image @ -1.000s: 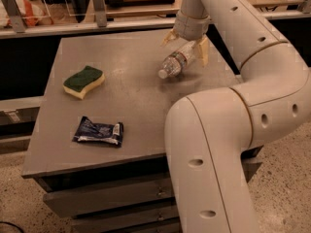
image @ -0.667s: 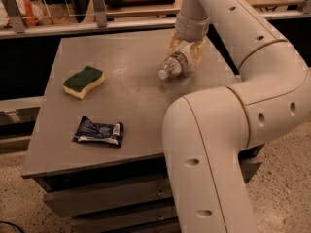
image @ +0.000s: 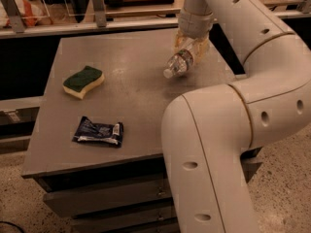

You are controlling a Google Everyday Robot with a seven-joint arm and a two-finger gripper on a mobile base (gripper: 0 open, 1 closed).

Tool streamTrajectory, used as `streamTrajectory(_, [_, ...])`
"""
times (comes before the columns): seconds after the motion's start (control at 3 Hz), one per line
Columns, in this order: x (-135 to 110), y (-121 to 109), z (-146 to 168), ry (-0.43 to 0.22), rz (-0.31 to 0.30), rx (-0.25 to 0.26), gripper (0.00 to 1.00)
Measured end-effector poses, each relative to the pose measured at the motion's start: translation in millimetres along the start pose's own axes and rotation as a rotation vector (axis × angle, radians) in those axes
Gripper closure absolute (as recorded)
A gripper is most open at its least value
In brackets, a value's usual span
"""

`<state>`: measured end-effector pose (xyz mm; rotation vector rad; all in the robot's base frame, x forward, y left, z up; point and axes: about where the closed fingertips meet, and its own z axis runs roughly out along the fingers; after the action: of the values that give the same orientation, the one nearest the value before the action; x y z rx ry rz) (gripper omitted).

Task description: Move water bottle near sponge

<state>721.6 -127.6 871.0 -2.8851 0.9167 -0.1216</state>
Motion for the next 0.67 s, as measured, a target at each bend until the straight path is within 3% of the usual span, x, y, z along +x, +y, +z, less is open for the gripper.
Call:
streamTrajectory(0.33, [-20, -2, -34, -0.026, -0.007, 0.072, 1.0])
streamTrajectory(0.67, [-49, -2, -71, -0.084, -0.015, 0.219, 1.0])
